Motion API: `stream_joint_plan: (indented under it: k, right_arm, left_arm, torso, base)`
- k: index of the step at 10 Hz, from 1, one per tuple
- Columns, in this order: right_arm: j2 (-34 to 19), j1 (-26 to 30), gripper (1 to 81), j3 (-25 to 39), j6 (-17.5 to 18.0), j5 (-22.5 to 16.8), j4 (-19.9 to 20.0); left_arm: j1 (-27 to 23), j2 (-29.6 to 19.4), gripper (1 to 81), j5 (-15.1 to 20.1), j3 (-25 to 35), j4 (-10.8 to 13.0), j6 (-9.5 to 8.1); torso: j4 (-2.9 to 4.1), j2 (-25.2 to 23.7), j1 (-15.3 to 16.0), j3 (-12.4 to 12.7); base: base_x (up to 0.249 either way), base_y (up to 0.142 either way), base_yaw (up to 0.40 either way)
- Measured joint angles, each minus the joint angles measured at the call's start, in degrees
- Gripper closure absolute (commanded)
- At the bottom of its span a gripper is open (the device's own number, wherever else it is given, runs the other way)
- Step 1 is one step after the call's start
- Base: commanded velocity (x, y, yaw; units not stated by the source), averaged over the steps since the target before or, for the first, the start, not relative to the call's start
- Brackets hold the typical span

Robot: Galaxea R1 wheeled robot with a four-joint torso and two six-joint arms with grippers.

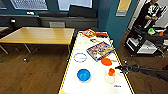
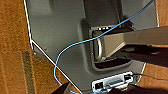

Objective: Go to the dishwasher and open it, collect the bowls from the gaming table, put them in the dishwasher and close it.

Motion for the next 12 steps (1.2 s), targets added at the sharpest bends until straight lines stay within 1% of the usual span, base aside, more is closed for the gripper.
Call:
stream_joint_plan:
  k: [1, 5, 7, 9, 12]
  right_arm:
    - [0.80, -0.30, 1.0, -0.77, 0.01, 0.04, 0.00]
    - [2.00, -2.07, 1.0, -1.54, 0.04, 1.24, 0.00]
    - [3.43, -2.02, 1.0, -1.95, 0.04, 2.27, 0.02]
    - [4.91, -2.05, 1.0, -3.25, 0.04, 2.35, 0.05]
    - [5.16, -3.56, 1.0, -4.29, 0.04, 3.12, 0.09]
  left_arm:
    - [0.00, 0.00, 1.0, -0.04, 0.00, -0.02, -0.38]
    - [0.00, -0.16, 1.0, 0.00, 0.00, -0.02, -0.40]
    - [0.00, -0.13, 1.0, -0.02, 0.00, -0.02, -0.44]
    - [0.00, -0.44, 1.0, -0.02, 0.00, -0.02, -0.66]
    - [0.00, -0.44, 1.0, -0.02, -0.16, -0.04, -0.73]
  torso:
    - [0.00, 0.00, 0.00, 0.00]
    - [0.00, 0.00, 0.00, 0.00]
    - [0.00, 0.00, 0.00, 0.00]
    - [0.00, 0.00, 0.00, 0.00]
    - [0.00, 0.00, 0.00, 0.00]
  base:
    - [0.000, 0.000, 0.000]
    - [0.000, 0.000, 0.000]
    - [0.000, 0.000, 0.000]
    - [0.000, 0.000, 0.000]
    - [0.000, 0.000, 0.000]
